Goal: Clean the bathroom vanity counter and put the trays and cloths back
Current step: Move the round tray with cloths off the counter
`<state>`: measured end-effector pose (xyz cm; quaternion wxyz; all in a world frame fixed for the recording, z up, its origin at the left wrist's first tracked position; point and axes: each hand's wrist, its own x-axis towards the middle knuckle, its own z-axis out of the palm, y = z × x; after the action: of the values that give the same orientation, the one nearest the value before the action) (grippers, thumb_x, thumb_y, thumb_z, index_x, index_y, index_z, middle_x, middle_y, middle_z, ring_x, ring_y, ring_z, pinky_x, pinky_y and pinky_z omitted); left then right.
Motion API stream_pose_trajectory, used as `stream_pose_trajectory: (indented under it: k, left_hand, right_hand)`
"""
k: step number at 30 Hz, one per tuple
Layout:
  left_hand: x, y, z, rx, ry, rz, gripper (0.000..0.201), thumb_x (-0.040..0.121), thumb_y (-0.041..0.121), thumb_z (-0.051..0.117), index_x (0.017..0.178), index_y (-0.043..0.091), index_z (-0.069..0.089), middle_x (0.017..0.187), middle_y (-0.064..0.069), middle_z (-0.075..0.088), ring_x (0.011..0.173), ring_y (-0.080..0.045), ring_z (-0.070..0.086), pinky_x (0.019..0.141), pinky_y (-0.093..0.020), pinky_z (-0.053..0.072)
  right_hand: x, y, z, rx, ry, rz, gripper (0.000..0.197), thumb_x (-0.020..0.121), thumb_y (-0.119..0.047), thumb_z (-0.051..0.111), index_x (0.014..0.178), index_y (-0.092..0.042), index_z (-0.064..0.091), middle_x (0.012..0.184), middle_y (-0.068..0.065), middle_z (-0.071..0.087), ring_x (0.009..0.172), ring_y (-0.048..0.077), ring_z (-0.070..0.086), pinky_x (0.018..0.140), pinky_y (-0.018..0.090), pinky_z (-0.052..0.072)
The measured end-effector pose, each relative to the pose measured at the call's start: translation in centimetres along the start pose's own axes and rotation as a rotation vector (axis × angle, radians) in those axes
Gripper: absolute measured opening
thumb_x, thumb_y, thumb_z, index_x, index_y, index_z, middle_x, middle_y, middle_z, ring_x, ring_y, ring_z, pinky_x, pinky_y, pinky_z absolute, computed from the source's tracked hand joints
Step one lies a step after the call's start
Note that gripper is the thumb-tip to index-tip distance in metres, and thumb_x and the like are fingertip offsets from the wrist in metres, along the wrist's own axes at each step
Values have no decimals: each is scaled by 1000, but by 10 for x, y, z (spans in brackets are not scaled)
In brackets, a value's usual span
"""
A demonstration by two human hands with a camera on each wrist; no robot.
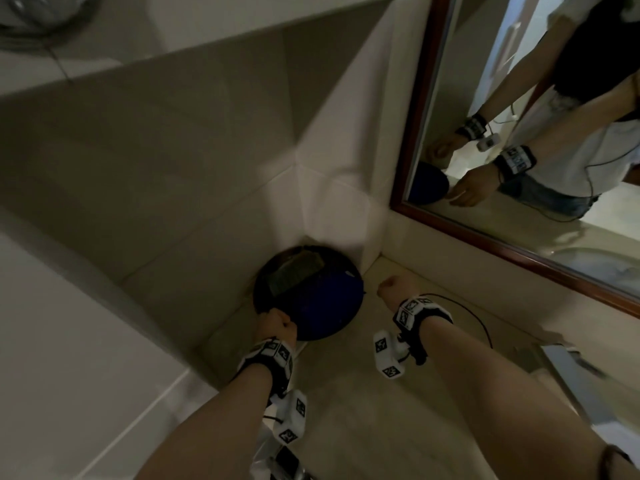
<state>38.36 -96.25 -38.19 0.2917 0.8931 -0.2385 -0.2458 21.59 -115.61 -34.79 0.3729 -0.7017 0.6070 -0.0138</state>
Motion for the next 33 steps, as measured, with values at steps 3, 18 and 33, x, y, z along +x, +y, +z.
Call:
stream_pose_trajectory:
  k: [3,18,33]
  left_hand:
    - [-3,-3,1,-41,-3,-16,8,89,6,54,95,5,59,103,-14,62,86,-22,54,77,-32,50]
    - [29,20,4,78,-29,29,22,90,13,56,109,4,60,115,-13,59,100,-26,59,75,-25,45]
    - [99,36,-4,316,23,21,27,90,13,55,117,6,53,124,-16,46,106,-30,52,90,-32,45]
  right_hand:
    - [-7,1,0,-20,-45,-7,24,95,-13,46,90,1,65,91,15,64,80,26,60,73,30,46]
    - [13,-30,9,-176,-35,-72,32,97,-15,43,71,-5,58,101,13,67,88,23,61,74,29,48]
    - [65,-90,36,-208,-111,-338,25,92,-16,50,110,-8,65,111,14,65,105,30,60,83,30,45]
